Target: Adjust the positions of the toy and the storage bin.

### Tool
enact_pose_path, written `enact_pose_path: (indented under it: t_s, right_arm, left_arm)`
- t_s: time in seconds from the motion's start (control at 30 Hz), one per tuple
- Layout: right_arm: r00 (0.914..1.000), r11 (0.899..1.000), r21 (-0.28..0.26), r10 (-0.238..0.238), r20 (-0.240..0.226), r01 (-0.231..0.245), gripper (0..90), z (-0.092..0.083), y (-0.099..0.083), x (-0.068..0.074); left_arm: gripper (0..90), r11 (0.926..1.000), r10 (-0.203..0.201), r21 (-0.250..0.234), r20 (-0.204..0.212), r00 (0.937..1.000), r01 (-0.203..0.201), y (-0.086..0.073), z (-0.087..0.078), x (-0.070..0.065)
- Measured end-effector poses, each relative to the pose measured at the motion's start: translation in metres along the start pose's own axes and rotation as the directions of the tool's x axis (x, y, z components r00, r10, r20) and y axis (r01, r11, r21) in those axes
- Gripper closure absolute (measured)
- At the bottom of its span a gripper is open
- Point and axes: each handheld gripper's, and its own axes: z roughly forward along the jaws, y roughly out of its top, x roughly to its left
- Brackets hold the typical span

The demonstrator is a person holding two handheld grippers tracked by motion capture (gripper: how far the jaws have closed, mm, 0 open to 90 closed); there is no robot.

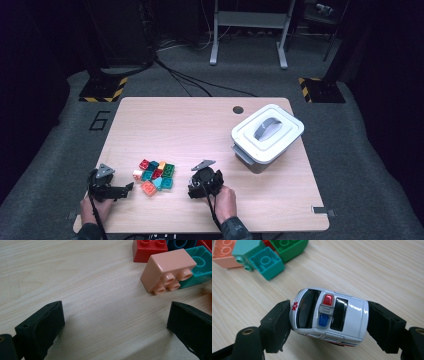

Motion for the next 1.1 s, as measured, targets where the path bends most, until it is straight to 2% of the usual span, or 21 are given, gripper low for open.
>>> enact_pose_path:
  t_s: [0.13, 0.27, 0.3, 0.33, 0.43, 0.5, 0.57, 0.83, 1.0, 1.1]
  right_arm:
    - [0.9985, 0.998, 0.025, -0.049, -0.026, 0.05, 23.4, 0.012, 0.012, 0.011]
    - [0.9956, 0.996, 0.053, -0.075, -0.055, 0.078, 23.4, 0.026, 0.018, 0.026]
    - [0.9943, 0.994, 0.059, -0.093, -0.051, 0.096, 23.4, 0.029, 0.019, 0.029]
    - [0.9938, 0.994, 0.062, -0.089, -0.066, 0.093, 23.4, 0.032, 0.02, 0.033]
    - [0.9895, 0.99, 0.074, -0.114, -0.089, 0.121, 23.4, 0.038, 0.021, 0.042]
    - [0.9894, 0.989, 0.087, -0.109, -0.097, 0.117, 23.4, 0.04, 0.022, 0.045]
    - [0.9869, 0.987, 0.09, -0.128, -0.098, 0.137, 23.4, 0.044, 0.022, 0.051]
    - [0.9873, 0.984, 0.106, -0.131, -0.089, 0.141, 22.9, 0.047, 0.022, 0.054]
    - [0.9855, 0.984, 0.115, -0.124, -0.115, 0.137, 3.4, 0.044, 0.021, 0.053]
    - [0.9844, 0.987, 0.102, -0.113, -0.135, 0.127, 0.1, 0.037, 0.02, 0.049]
  left_arm:
    - [0.9, 1.0, 0.0, -0.003, 0.0, 1.0, 0.0, 0.0, 0.0, 0.0]
    - [0.9, 1.0, 0.003, 0.002, 0.0, 1.0, -0.003, 0.0, 0.0, 0.0]
    - [0.9, 1.0, 0.003, 0.002, 0.0, 1.0, -0.003, 0.0, 0.0, 0.0]
    - [0.9, 1.0, 0.003, 0.002, 0.0, 1.0, -0.003, 0.0, 0.0, 0.0]
    - [0.9, 1.0, 0.002, -0.001, 0.001, 1.0, -0.002, 0.0, 0.0, 0.0]
    - [0.9, 1.0, 0.003, 0.002, 0.0, 1.0, -0.003, 0.0, 0.0, 0.0]
    - [0.9, 1.0, 0.003, 0.0, 0.001, 1.0, -0.003, 0.0, 0.0, 0.0]
    - [0.9, 1.0, 0.002, 0.001, -0.001, 1.0, -0.002, 0.0, 0.0, 0.0]
    - [0.9, 1.0, 0.005, 0.002, -0.001, 1.0, -0.005, 0.0, 0.0, 0.0]
    - [0.9, 1.0, 0.004, 0.0, 0.0, 1.0, -0.004, 0.0, 0.0, 0.0]
